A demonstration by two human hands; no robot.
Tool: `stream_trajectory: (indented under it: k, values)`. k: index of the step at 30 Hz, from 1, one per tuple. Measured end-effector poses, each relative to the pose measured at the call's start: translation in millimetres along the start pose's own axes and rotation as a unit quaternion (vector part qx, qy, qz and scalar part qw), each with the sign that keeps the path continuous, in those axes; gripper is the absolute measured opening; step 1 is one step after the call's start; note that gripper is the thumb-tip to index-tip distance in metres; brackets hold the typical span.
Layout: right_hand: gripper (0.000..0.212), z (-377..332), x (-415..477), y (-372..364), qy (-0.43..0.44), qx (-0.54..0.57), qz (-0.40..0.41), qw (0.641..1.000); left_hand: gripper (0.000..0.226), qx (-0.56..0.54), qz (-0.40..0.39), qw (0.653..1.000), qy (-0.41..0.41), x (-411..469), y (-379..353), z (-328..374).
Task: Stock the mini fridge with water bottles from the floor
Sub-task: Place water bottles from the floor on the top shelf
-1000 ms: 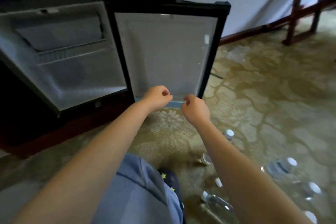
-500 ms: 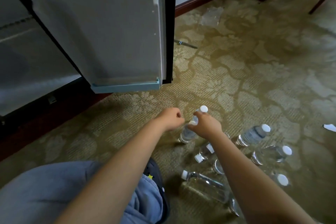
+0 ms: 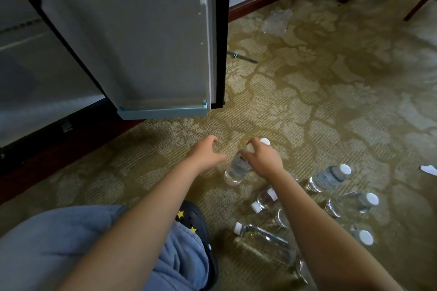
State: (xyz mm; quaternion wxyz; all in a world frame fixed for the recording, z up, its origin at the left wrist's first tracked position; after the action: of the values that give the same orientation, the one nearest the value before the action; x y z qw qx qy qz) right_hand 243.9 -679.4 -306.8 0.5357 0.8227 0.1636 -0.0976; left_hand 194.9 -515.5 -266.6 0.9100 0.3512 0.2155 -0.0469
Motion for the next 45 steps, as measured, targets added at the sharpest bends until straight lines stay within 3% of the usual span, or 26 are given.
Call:
stream_trajectory:
  k: [6, 9, 11, 16, 20, 23, 26, 29, 32, 35, 42, 45]
  values:
    - [0.008, -46, -11, 57, 0.099, 0.163, -0.007, 0.982, 0.092, -0.104, -0.020, 0.993, -0.046, -15, 13, 17]
    - [0.010, -65, -19, 73, 0.135, 0.245, -0.018, 0.960, 0.049, -0.133, -0.006, 0.986, -0.099, -23, 15, 26]
    - [0.010, -72, -21, 77, 0.152, 0.287, -0.037, 0.945, 0.043, -0.147, 0.030, 0.982, -0.118, -23, 15, 24]
    - [0.011, -78, -18, 65, 0.136, 0.360, -0.038, 0.922, 0.043, -0.126, 0.069, 0.988, -0.062, -17, 17, 14]
    - [0.023, -51, -5, 25, 0.047, 0.376, 0.033, 0.925, 0.052, -0.173, 0.116, 0.978, 0.024, -17, 15, -2]
    - [0.030, -14, 4, -16, -0.118, 0.314, 0.051, 0.941, 0.050, -0.163, 0.127, 0.977, 0.047, -16, 18, -13]
    - [0.034, 18, 7, -53, -0.289, 0.346, 0.071, 0.890, 0.050, -0.154, 0.136, 0.977, 0.058, -10, 19, -19]
    - [0.062, 39, 18, -73, -0.381, 0.351, 0.099, 0.850, 0.050, -0.137, 0.135, 0.979, 0.063, -6, 16, -23]
    - [0.098, 47, 34, -83, -0.381, 0.378, 0.074, 0.841, 0.048, -0.123, 0.119, 0.983, 0.063, -3, 13, -27]
    - [0.111, 47, 53, -92, -0.335, 0.401, 0.054, 0.851, 0.048, -0.125, 0.112, 0.984, 0.063, 0, 11, -32]
    - [0.072, 45, 66, -87, -0.340, 0.415, 0.092, 0.839, 0.054, -0.134, 0.113, 0.982, 0.076, 5, 12, -42]
    - [0.067, 43, 61, -84, -0.333, 0.394, 0.091, 0.852, 0.055, -0.127, 0.119, 0.982, 0.077, 3, 14, -40]
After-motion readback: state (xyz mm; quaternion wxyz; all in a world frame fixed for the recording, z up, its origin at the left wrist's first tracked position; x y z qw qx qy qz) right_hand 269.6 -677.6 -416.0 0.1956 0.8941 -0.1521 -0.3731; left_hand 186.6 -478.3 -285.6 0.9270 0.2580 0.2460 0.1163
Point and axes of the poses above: each hand's wrist, its own x-axis towards the middle knuckle, its own y-axis out of the back of the hand, z = x × y, the point moved 2 cm from there along x, towards the middle knuckle, and after that the axes turned 7 degrees about -y, right-handed, at the moved point
